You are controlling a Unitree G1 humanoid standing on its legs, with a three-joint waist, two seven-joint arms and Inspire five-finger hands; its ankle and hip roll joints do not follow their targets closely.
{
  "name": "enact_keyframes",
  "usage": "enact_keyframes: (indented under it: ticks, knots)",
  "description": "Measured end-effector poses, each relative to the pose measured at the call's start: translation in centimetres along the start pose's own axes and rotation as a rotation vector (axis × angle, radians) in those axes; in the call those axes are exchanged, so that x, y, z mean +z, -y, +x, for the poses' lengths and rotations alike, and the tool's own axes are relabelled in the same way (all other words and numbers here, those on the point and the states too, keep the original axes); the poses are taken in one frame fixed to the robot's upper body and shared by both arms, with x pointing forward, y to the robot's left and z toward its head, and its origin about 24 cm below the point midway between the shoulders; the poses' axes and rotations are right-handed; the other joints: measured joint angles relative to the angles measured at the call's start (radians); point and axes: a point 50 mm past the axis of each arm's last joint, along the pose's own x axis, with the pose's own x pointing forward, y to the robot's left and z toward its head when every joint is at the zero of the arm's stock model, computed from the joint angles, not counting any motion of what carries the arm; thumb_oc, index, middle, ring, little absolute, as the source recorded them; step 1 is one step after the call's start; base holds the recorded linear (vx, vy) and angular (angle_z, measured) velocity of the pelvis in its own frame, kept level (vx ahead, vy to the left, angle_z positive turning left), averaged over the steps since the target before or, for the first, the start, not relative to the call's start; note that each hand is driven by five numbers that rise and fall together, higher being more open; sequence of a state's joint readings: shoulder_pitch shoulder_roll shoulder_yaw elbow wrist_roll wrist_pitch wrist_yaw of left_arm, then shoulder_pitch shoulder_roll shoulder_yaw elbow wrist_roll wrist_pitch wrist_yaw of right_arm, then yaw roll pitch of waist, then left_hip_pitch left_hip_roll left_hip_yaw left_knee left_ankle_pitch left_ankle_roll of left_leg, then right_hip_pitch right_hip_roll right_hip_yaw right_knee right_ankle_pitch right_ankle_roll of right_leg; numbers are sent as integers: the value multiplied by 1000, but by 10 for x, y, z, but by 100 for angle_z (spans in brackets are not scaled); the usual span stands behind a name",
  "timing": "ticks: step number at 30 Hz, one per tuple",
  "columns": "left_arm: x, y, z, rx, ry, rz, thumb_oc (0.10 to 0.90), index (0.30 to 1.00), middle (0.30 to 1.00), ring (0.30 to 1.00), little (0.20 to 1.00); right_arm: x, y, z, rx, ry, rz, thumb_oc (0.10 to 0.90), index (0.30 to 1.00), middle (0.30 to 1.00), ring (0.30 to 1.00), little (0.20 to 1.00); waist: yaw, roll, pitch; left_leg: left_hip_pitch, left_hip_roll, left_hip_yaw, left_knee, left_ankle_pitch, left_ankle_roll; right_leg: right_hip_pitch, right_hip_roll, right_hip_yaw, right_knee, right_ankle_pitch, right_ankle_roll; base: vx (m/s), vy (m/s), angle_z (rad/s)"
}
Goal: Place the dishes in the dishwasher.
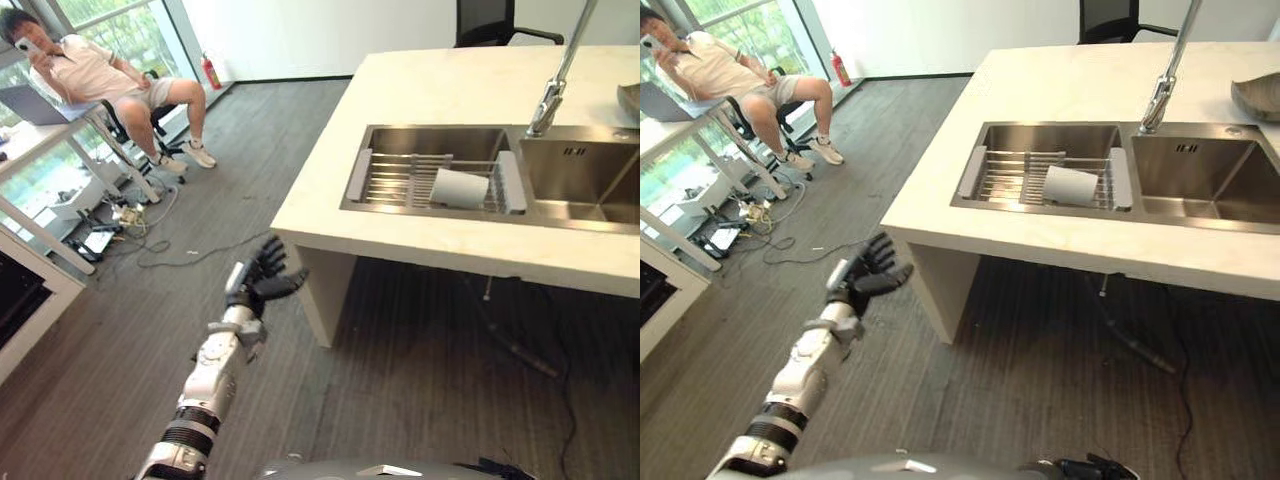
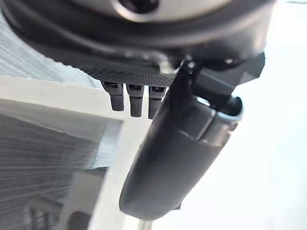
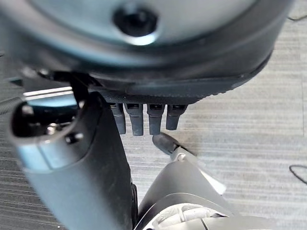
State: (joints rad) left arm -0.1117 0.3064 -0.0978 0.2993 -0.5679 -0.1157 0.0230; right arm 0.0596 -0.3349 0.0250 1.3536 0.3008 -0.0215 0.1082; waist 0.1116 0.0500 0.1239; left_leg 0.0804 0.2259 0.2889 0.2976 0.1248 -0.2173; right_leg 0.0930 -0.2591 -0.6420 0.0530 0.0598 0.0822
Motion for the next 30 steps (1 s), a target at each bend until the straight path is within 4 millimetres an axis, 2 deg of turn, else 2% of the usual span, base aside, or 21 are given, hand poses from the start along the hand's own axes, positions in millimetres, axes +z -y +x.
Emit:
enact_keyframes:
  ticks: [2, 3, 5, 6, 7, 8, 9, 10, 12, 13, 17, 19, 20, 21, 22, 23, 24, 25, 26, 29, 30]
  knots:
    - [21, -8, 3, 10, 74, 17, 800, 900, 900, 900, 900, -2, -4, 0, 17, 1, -49, 800, 900, 900, 900, 900, 4, -14, 7, -30, 71, -3, 81, 66, -36, 23, 47, -2, 9, -48, -54, 163, -542, 12]
    - [33, -10, 7, 10, 114, 37, 800, 900, 900, 900, 900, -8, -5, -1, 24, -9, -66, 800, 900, 900, 900, 900, -4, -43, 15, -43, 112, 43, 99, 162, -33, 62, 83, -26, -2, -72, -72, 163, -506, 57]
    - [55, -1, 12, -28, 192, 53, 800, 900, 900, 900, 900, -14, -7, -2, 32, -6, -59, 800, 900, 900, 900, 900, -15, -70, 21, -115, 189, 127, 203, 230, 28, 80, 125, -35, -29, -106, -108, 94, -251, 42]
    - [60, 1, 12, -40, 222, 54, 800, 900, 900, 900, 900, -15, -5, -2, 23, -19, -71, 800, 900, 900, 900, 900, 4, -88, 34, -120, 160, 134, 230, 172, -38, 85, 125, -14, -41, -106, -132, 89, -125, -29]
    - [61, 2, 12, -43, 225, 54, 800, 900, 900, 900, 900, -13, -2, -2, 10, -20, -72, 800, 900, 900, 900, 900, 13, -93, 37, -121, 134, 147, 233, 152, -43, 91, 125, -8, -53, -94, -130, 87, -116, -43]
    - [67, 9, 11, -71, 250, 48, 800, 900, 900, 900, 900, -8, 9, -3, -10, -23, -117, 800, 900, 900, 900, 900, 10, -95, 42, -155, 9, 144, 113, -11, -44, 101, 142, 0, -107, -87, -124, 121, -103, -23]
    - [75, 16, 9, -101, 286, 45, 800, 900, 900, 900, 900, -9, 15, -4, -25, -30, -113, 800, 900, 900, 900, 900, 13, -84, 50, -161, -56, 165, -21, -48, -42, 101, 155, 5, -126, -85, -125, 174, -82, -22]
    - [85, 22, 8, -137, 334, 49, 800, 900, 900, 900, 900, -3, 17, -3, -31, -27, -119, 800, 900, 900, 900, 900, 19, -60, 60, -180, -78, 247, -113, -32, -15, 106, 189, 16, -132, -86, -110, 259, -97, -35]
    - [91, 19, 4, -157, 356, 76, 800, 900, 900, 900, 900, 1, 9, -1, -5, -38, -146, 800, 900, 900, 900, 900, 74, -47, 54, -191, -122, 207, -164, -28, 10, 123, 232, 103, -151, -90, -105, 293, 27, -128]
    - [93, 16, 3, -163, 356, 97, 800, 900, 900, 900, 900, 2, 6, -1, 13, -29, -154, 800, 900, 900, 900, 900, 80, -50, 55, -186, -138, 206, -166, -39, 34, 139, 238, 120, -150, -104, -97, 197, 51, -143]
    - [105, 18, 1, -236, 383, 156, 800, 900, 900, 900, 900, -10, -15, 0, 84, -39, -138, 800, 900, 900, 900, 900, 76, -111, 11, -137, -230, 225, -231, -2, 115, 169, 243, 108, -138, -143, -79, 101, 36, -48]
    - [105, 20, 1, -246, 383, 155, 800, 900, 900, 900, 900, -20, -14, -1, 83, -65, -131, 800, 900, 900, 900, 900, 65, -98, 6, -100, -260, 232, -253, 15, 180, 161, 256, 109, -103, -160, -51, 336, 66, -3]
    - [104, 35, 6, -273, 381, 127, 800, 900, 900, 900, 900, -16, 4, -3, 35, -46, -75, 800, 900, 900, 900, 900, 37, -3, 27, -64, -234, 266, -171, -113, 347, 38, 198, 103, 283, -295, 61, 31, -143, 11]
    - [104, 39, 6, -298, 381, 141, 800, 900, 900, 900, 900, -12, 20, -5, -2, -43, -67, 800, 900, 900, 900, 900, 32, 64, 7, -25, -203, 199, -270, -160, 359, -76, 139, 91, 537, -354, 27, 26, -197, 16]
    - [106, 41, 8, -318, 386, 154, 800, 900, 900, 900, 900, -7, 23, -5, -10, -35, -83, 800, 900, 900, 900, 900, 3, 45, 14, 7, -234, 192, -293, -154, 343, -119, -18, 91, 589, -385, 57, 26, -247, 5]
    - [106, 44, 8, -332, 382, 161, 800, 900, 900, 900, 900, -5, 26, -6, -17, -26, -79, 800, 900, 900, 900, 900, -12, 38, 17, 18, -247, 180, -292, -148, 330, -138, -105, 99, 559, -369, 93, 67, -300, 30]
    - [106, 45, 8, -357, 373, 182, 800, 900, 900, 900, 900, -7, 30, -7, -27, -31, -76, 800, 900, 900, 900, 900, -16, 25, 12, 33, -255, 166, -318, -143, 311, -144, -187, 99, 418, -326, 114, 112, -328, 37]
    - [108, 45, 8, -367, 375, 195, 800, 900, 900, 900, 900, -8, 31, -7, -27, -33, -76, 800, 900, 900, 900, 900, -16, 15, 13, 37, -256, 156, -327, -137, 302, -139, -202, 103, 313, -282, 125, 147, -322, 50]
    - [108, 41, 9, -353, 368, 205, 800, 900, 900, 900, 900, -12, 29, -7, -20, -42, -76, 800, 900, 900, 900, 900, -15, 0, 14, 38, -256, 131, -330, -133, 291, -121, -197, 120, 167, -177, 151, 152, -309, 55]
    - [100, 28, 13, -298, 323, 214, 800, 900, 900, 900, 900, -19, 22, -7, 16, -64, -68, 800, 900, 900, 900, 900, -13, -24, 21, 53, -264, 95, -308, -147, 261, -88, -167, 231, 60, -64, 168, 150, -363, 52]
    - [92, 18, 10, -256, 295, 201, 800, 900, 900, 900, 900, -21, 20, -7, 24, -71, -66, 800, 900, 900, 900, 900, -4, -25, 21, 78, -251, 89, -284, -168, 224, -74, -149, 250, 80, 3, 136, 119, -429, 10]
